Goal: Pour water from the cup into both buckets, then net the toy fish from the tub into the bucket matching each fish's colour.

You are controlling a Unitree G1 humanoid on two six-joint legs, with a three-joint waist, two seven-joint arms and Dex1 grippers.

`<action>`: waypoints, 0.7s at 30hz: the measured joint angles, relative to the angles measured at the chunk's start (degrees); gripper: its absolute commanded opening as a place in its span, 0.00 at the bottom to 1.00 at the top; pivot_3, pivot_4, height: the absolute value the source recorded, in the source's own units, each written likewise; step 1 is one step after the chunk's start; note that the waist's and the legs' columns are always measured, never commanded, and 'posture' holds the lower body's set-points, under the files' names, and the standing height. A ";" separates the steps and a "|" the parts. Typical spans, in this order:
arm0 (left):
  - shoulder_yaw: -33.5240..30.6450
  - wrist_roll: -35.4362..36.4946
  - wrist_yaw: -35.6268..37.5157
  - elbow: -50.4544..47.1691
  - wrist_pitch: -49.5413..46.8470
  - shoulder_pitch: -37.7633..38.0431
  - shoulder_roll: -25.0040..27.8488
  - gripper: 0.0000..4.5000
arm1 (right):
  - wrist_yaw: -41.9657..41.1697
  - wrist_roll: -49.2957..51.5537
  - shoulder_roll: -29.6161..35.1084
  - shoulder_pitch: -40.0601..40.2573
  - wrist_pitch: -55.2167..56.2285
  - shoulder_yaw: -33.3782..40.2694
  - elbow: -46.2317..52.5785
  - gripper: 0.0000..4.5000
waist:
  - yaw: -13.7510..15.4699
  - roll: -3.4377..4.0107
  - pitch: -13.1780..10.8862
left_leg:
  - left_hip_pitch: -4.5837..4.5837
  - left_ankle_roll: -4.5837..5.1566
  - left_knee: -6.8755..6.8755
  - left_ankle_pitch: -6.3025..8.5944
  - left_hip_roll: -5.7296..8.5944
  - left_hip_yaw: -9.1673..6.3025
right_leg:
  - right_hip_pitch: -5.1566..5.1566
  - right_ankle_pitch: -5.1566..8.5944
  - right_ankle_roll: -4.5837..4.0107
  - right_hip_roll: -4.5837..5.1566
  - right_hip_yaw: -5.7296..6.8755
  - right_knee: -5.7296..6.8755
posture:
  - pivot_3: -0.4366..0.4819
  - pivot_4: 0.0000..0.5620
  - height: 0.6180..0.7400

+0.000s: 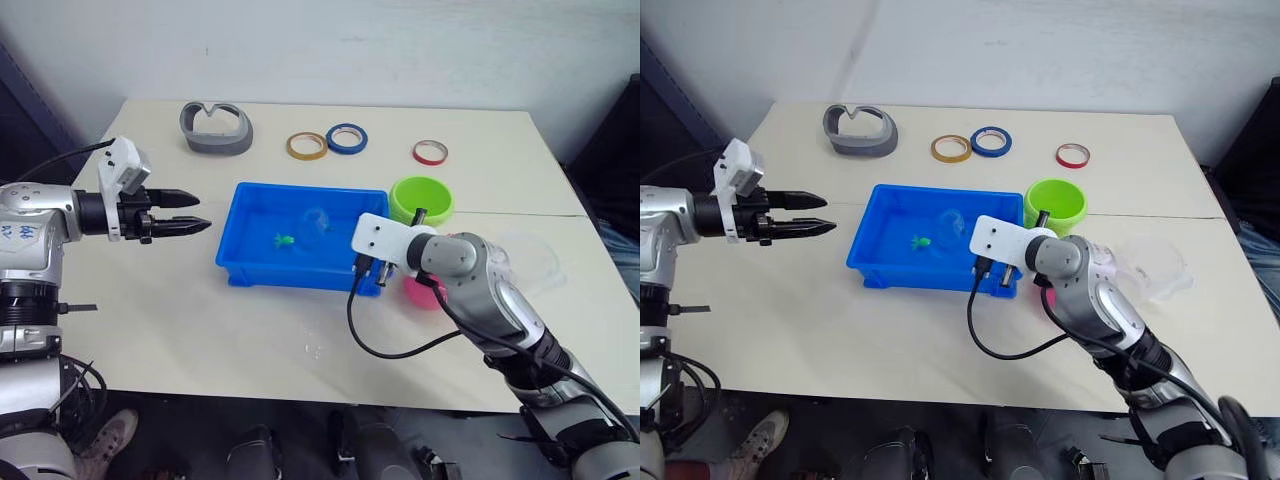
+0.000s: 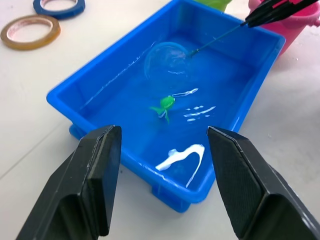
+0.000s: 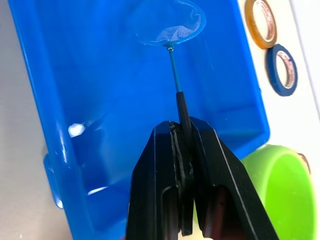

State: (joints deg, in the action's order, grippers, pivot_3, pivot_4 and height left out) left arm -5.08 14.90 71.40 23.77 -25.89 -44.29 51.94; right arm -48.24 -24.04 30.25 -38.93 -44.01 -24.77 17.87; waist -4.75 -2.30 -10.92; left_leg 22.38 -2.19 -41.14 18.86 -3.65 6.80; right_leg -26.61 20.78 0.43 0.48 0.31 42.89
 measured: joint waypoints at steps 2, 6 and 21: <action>-0.81 0.66 -0.62 -1.34 -1.09 1.07 0.38 0.67 | -0.77 1.66 -1.82 0.00 -1.98 0.04 -0.07 0.00 | -0.02 -0.02 0.01 | 0.00 0.00 0.01 0.00 -0.01 -0.01 | 0.00 0.00 0.00 -0.01 0.01 0.00 | 0.48 0.27 0.61; -1.76 1.61 -1.41 -4.24 -2.70 2.59 0.77 0.67 | -1.77 5.64 -5.07 0.03 -6.61 0.13 0.10 0.00 | 0.03 -0.03 0.02 | 0.00 0.00 0.00 0.00 0.00 -0.03 | 0.01 0.00 0.00 0.00 0.02 0.00 | 0.48 0.27 0.61; -3.59 5.16 -4.25 -9.86 -6.62 6.80 0.62 0.67 | 3.96 19.13 -13.98 -1.31 -20.89 8.56 -1.20 0.00 | 0.16 -0.06 0.04 | 0.05 0.09 0.04 0.05 0.02 -0.06 | 0.02 -0.01 -0.01 0.04 0.05 -0.13 | 0.48 0.27 0.61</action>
State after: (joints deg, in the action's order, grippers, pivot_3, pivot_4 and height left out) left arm -8.68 20.06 67.15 13.91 -32.52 -37.49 52.56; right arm -44.28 -4.91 16.27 -40.24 -64.90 -16.20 16.67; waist -4.60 -2.36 -10.89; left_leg 22.43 -2.10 -41.10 18.91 -3.63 6.73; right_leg -26.59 20.78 0.41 0.52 0.36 42.77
